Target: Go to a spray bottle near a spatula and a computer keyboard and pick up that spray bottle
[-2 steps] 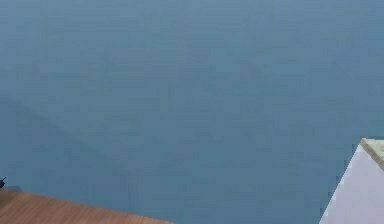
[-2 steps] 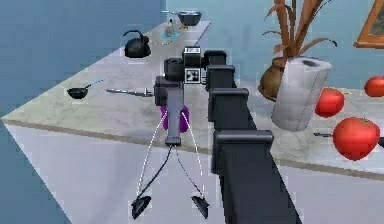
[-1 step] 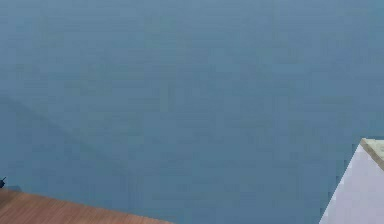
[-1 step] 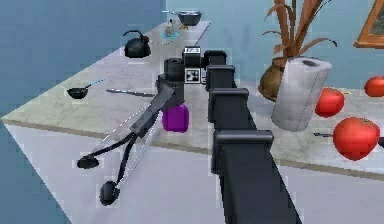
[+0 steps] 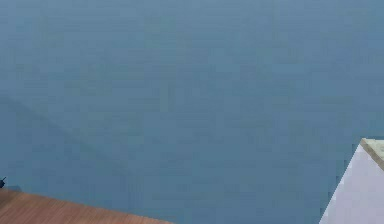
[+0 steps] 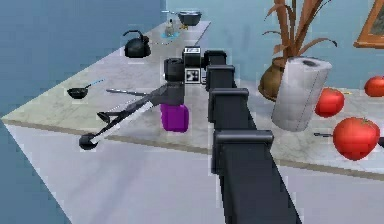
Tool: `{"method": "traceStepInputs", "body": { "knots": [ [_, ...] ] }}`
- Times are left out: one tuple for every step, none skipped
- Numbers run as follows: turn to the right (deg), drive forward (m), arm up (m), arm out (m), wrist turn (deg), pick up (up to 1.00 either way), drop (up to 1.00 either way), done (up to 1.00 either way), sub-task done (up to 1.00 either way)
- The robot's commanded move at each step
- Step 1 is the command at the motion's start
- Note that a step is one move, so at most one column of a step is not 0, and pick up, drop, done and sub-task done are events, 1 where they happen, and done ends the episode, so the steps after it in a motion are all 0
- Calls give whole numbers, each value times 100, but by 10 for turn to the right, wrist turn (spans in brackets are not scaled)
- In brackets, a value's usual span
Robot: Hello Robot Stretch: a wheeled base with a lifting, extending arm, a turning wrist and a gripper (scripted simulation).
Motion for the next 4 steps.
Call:
{"method": "traceStepInputs", "body": {
  "knots": [
    [0,0,0,0,450,0,0,0,0],
    [0,0,0,0,450,0,0,0,0],
    [0,0,0,0,30,0,0,0,0],
    [0,0,0,0,0,100,0,0,0]
  ]
}}
